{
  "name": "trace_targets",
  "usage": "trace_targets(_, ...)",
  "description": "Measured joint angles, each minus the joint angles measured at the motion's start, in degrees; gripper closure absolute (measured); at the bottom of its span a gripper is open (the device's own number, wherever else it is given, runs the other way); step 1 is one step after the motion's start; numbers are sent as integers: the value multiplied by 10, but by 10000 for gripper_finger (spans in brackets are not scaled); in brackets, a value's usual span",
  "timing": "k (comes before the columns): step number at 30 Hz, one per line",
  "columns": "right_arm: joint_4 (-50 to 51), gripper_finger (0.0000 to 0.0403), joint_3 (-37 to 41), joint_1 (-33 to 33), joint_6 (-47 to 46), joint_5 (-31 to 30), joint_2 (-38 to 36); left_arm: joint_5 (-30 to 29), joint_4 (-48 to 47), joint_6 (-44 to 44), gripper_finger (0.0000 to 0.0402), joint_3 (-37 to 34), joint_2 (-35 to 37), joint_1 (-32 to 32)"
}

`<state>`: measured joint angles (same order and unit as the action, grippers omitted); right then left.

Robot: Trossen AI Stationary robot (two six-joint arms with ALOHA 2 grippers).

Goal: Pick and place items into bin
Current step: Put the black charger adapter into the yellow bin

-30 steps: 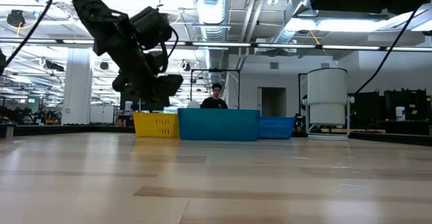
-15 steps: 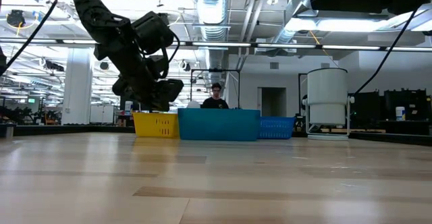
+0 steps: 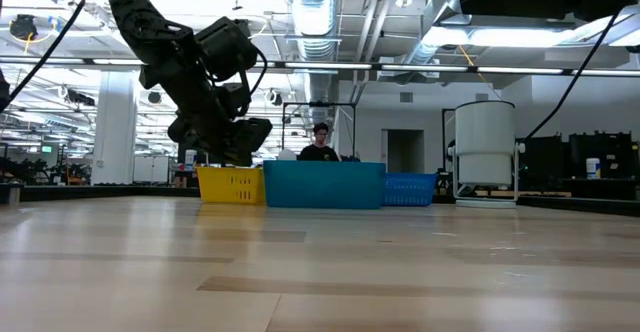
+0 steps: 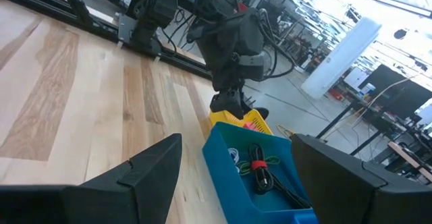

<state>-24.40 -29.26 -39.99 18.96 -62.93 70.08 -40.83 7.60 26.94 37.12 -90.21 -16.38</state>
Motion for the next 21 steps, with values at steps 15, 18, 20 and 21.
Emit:
trace_targets(15,0,127,0,0,-1,0,0,31,0,-13,250,0,0,0)
trace_targets(18,0,127,0,0,-1,0,0,35,0,-13,242,0,0,0)
trace_targets(20,0,127,0,0,-1,0,0,35,0,-12,224,0,0,0)
trace_targets(21,0,127,0,0,-1,0,0,35,0,-12,212,0,0,0)
